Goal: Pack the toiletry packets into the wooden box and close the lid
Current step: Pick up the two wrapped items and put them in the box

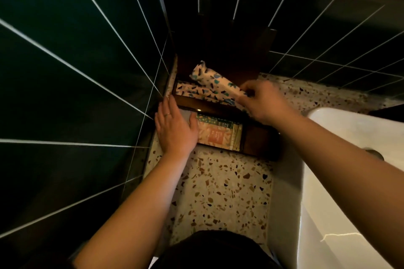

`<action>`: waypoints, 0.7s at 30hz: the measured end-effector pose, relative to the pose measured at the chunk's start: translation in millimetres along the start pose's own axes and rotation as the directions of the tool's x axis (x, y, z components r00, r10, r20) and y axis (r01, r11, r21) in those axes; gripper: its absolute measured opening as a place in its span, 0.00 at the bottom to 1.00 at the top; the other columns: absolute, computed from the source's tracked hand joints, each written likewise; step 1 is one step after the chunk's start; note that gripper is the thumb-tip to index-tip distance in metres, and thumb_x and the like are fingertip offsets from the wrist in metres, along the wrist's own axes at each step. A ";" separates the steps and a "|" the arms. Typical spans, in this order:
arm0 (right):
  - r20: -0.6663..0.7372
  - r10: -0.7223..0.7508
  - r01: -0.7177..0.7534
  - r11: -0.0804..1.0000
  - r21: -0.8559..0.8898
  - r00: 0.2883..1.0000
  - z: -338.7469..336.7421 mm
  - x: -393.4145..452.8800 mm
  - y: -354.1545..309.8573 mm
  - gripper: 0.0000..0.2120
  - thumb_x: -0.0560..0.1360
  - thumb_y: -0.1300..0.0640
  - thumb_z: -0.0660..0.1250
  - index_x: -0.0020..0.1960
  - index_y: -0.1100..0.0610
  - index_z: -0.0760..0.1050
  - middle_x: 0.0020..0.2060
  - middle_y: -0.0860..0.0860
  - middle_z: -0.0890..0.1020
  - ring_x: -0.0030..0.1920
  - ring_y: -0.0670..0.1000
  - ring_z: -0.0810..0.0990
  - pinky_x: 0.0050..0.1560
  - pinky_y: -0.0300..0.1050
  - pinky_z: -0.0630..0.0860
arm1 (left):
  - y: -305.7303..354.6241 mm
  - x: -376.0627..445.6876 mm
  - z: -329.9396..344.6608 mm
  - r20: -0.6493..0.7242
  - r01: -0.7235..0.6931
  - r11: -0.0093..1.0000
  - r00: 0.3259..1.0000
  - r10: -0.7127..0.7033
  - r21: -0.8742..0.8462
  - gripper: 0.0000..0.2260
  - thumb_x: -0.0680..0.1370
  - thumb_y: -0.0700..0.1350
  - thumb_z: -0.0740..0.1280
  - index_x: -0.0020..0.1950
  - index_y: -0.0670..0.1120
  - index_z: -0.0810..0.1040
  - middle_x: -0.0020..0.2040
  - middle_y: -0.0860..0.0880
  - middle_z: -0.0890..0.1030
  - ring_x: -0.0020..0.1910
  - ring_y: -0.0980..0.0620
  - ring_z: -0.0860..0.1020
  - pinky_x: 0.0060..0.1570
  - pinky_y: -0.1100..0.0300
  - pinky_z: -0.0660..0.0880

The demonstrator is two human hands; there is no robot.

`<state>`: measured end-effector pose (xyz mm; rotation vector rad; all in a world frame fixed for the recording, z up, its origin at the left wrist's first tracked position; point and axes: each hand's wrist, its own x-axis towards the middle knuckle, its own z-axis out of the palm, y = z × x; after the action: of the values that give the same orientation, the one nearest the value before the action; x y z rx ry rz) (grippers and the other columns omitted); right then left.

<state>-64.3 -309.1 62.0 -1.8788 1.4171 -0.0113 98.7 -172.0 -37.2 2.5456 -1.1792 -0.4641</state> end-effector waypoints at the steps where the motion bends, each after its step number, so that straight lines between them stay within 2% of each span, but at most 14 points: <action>1: 0.015 -0.019 0.020 0.998 -0.060 1.000 2.8 6.9 -2.9 0.15 0.79 0.52 0.67 0.65 0.52 0.77 0.53 0.53 0.81 0.44 0.52 0.78 0.37 0.43 0.72 | -2.0 -1.3 2.2 0.015 0.003 1.000 1.000 -0.003 0.000 0.36 0.81 0.58 0.61 0.82 0.43 0.50 0.82 0.42 0.55 0.81 0.43 0.54 0.79 0.45 0.53; 3: 0.055 -0.049 0.058 0.984 -0.169 0.997 8.6 19.2 -7.3 0.17 0.79 0.53 0.67 0.67 0.55 0.76 0.58 0.55 0.80 0.53 0.55 0.79 0.45 0.43 0.71 | -3.7 -3.4 6.4 0.023 -0.002 0.999 1.000 0.001 0.037 0.37 0.81 0.58 0.61 0.82 0.43 0.48 0.82 0.42 0.54 0.80 0.42 0.56 0.78 0.45 0.56; 6: 0.118 -0.052 0.083 0.959 -0.271 0.992 18.3 36.5 -9.3 0.19 0.79 0.54 0.66 0.69 0.56 0.75 0.62 0.60 0.79 0.59 0.60 0.78 0.47 0.43 0.69 | -3.5 -4.2 10.8 0.009 -0.008 0.992 1.000 0.007 0.129 0.39 0.81 0.61 0.58 0.82 0.41 0.47 0.82 0.41 0.55 0.79 0.41 0.59 0.76 0.46 0.59; 9: 0.177 -0.052 0.104 0.949 -0.299 0.983 29.3 49.9 -10.1 0.18 0.80 0.56 0.65 0.69 0.57 0.74 0.62 0.61 0.79 0.58 0.61 0.79 0.46 0.45 0.71 | -3.1 -4.5 13.3 -0.014 0.000 0.987 1.000 0.002 0.159 0.39 0.81 0.62 0.56 0.82 0.41 0.48 0.82 0.40 0.56 0.78 0.41 0.59 0.77 0.46 0.59; 12: 0.209 -0.060 0.131 0.929 -0.346 0.976 41.6 59.8 -11.3 0.18 0.80 0.57 0.64 0.70 0.56 0.74 0.63 0.61 0.78 0.60 0.63 0.78 0.50 0.47 0.74 | -1.7 -4.9 15.6 -0.032 0.006 0.986 0.999 -0.001 0.166 0.39 0.80 0.62 0.57 0.82 0.40 0.49 0.81 0.40 0.57 0.79 0.41 0.59 0.77 0.46 0.57; 16: 0.242 -0.063 0.149 0.923 -0.356 0.968 57.7 65.8 -15.5 0.18 0.80 0.58 0.64 0.69 0.56 0.75 0.63 0.61 0.78 0.61 0.62 0.79 0.51 0.45 0.73 | -1.8 -4.3 16.7 -0.037 0.013 0.986 0.999 -0.007 0.165 0.39 0.79 0.62 0.59 0.82 0.40 0.50 0.81 0.40 0.58 0.78 0.41 0.59 0.77 0.46 0.56; 19: 0.186 -0.136 0.200 0.898 -0.392 0.973 69.2 66.3 -14.2 0.14 0.79 0.61 0.64 0.63 0.55 0.79 0.57 0.60 0.82 0.54 0.62 0.82 0.51 0.51 0.80 | -1.8 -4.4 16.9 -0.036 0.017 0.986 0.999 -0.011 0.164 0.39 0.79 0.62 0.59 0.82 0.40 0.51 0.81 0.40 0.57 0.78 0.41 0.59 0.77 0.46 0.56; 21: 0.128 -0.204 0.241 0.823 -0.514 0.971 75.6 65.5 -13.1 0.11 0.78 0.60 0.66 0.58 0.54 0.81 0.51 0.58 0.83 0.51 0.61 0.81 0.46 0.50 0.79 | -1.6 -4.3 17.2 -0.037 0.019 0.987 0.999 -0.013 0.159 0.39 0.79 0.61 0.59 0.82 0.40 0.51 0.81 0.41 0.57 0.78 0.41 0.60 0.77 0.46 0.57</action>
<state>4.1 -319.4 -11.3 -2.4637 1.2211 0.3605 90.1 -169.9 -52.6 2.6879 -1.2293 -0.3392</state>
